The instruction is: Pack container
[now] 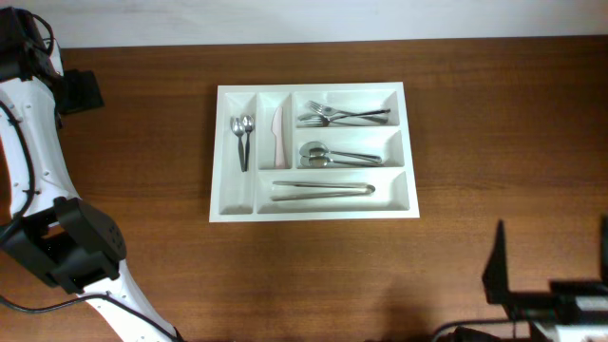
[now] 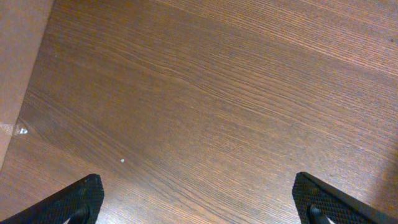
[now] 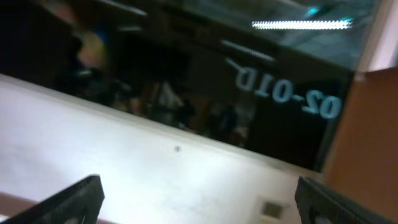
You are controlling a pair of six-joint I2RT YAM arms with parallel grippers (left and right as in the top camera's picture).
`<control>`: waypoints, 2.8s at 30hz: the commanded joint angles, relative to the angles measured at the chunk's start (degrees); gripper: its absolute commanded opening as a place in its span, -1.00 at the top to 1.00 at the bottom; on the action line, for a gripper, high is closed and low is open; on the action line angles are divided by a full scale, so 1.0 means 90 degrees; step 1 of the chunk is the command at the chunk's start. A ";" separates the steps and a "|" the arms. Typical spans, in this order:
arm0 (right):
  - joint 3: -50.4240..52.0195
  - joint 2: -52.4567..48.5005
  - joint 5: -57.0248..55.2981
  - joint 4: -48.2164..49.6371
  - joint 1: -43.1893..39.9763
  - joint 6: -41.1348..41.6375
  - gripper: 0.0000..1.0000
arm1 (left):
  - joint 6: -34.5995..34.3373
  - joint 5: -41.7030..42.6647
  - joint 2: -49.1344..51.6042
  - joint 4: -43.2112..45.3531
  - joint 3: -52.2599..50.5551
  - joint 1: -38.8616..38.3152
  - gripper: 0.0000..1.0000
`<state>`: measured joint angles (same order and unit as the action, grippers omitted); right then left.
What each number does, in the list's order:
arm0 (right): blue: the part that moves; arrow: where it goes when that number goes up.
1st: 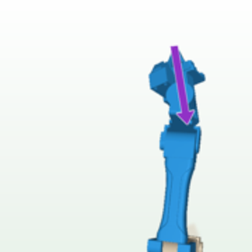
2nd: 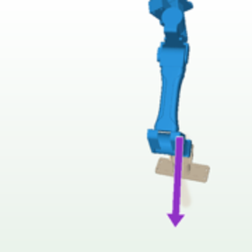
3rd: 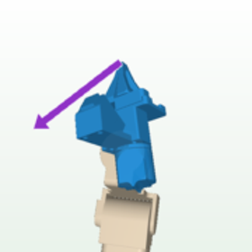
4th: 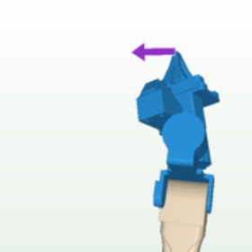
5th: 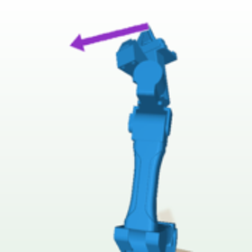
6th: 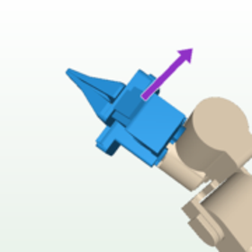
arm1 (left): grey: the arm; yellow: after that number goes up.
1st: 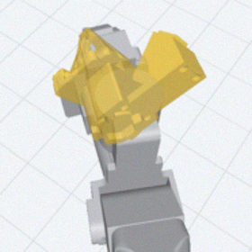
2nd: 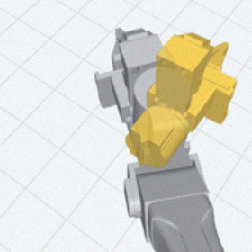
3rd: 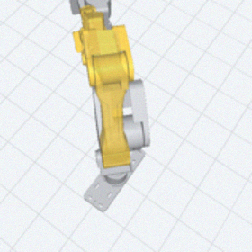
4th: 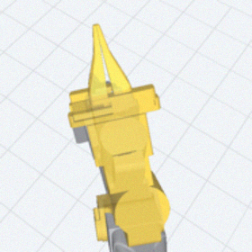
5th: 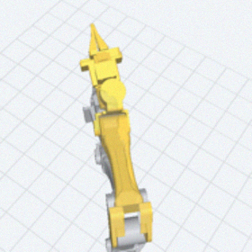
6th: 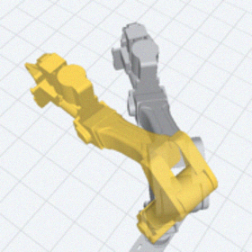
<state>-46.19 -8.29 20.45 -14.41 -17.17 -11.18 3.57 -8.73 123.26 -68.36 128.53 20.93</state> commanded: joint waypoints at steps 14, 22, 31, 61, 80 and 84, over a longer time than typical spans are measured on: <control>0.2557 0.0510 -0.0352 0.2176 0.1333 -0.0046 -0.97 | -0.0061 0.0044 -0.0053 -0.0007 0.0117 0.0024 -0.98; 0.3007 0.0894 -0.0491 0.2178 0.1328 -0.0044 -0.97 | -0.0063 0.0044 -0.0053 -0.0010 0.0117 0.0024 -0.98; 0.3694 0.0894 -0.0663 0.2183 0.1328 -0.0066 -0.97 | -0.0063 0.0044 -0.0053 -0.0007 0.0117 0.0024 -0.98; 0.5098 0.0894 -0.0699 0.1241 0.1328 -0.0063 -0.97 | -0.0063 0.0044 -0.0053 -0.0010 0.0117 0.0024 -0.98; 0.5098 0.0894 -0.0699 0.1241 0.1328 -0.0063 -0.97 | -0.0061 0.0044 -0.0053 -0.0010 0.0117 0.0024 -0.98; 0.5098 0.0894 -0.0699 0.1241 0.1328 -0.0063 -0.98 | -0.0063 0.0044 -0.0053 -0.0010 0.0117 0.0024 -0.98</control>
<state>-0.60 -0.84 14.83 -2.79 -5.78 -11.99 3.57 -8.75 123.26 -68.36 128.53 20.93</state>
